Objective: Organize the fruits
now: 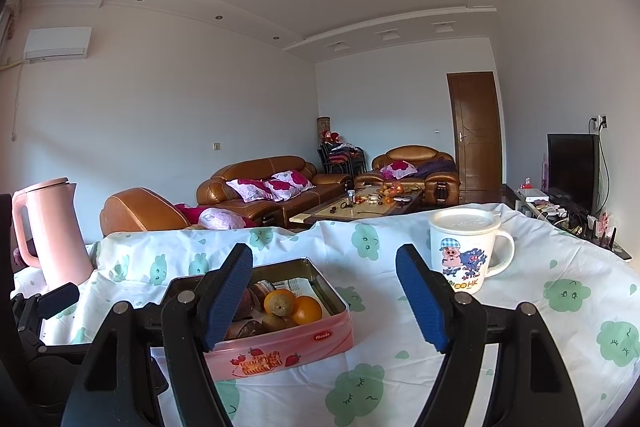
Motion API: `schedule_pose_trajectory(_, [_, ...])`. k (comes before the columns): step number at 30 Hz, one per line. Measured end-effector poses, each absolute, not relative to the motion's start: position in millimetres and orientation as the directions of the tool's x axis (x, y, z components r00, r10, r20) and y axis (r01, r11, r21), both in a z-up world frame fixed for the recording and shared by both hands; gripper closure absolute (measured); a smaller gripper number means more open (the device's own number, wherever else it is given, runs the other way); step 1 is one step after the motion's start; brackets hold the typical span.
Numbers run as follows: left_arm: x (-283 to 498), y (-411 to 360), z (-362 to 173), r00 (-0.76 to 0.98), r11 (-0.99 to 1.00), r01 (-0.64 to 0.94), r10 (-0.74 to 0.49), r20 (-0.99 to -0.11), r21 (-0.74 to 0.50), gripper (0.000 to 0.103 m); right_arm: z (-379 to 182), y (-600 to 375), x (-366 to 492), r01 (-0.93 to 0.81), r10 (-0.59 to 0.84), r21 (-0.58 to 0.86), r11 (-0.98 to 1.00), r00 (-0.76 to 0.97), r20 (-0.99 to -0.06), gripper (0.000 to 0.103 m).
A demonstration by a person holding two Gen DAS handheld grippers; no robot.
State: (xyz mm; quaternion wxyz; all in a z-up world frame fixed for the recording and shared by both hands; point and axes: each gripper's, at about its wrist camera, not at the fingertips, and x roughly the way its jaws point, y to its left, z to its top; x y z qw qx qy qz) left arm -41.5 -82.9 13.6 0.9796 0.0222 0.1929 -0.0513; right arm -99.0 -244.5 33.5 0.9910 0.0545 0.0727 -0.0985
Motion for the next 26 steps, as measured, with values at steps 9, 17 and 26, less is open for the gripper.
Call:
schedule_pose_trajectory(9, [-37.8, -82.5, 13.5, 0.916, 0.995, 0.094, -0.078, -0.394, 0.023, 0.0, 33.2, -245.6, -98.8, 0.205, -0.188, 0.097, 0.974, 0.969, -0.16, 0.027])
schedule_pose_trajectory(17, [-37.3, -82.1, 12.8, 0.914, 0.995, 0.102, -0.088, -0.395, 0.015, 0.0, 32.7, -246.3, -99.4, 0.206, -0.188, 0.097, 0.974, 0.968, -0.164, 0.027])
schedule_pose_trajectory(26, [-34.4, -83.0, 12.2, 0.909, 0.996, 0.09, -0.075, -0.41, 0.016, 0.0, 31.5, -247.1, -99.4, 0.207, -0.189, 0.096, 0.974, 0.967, -0.17, 0.027])
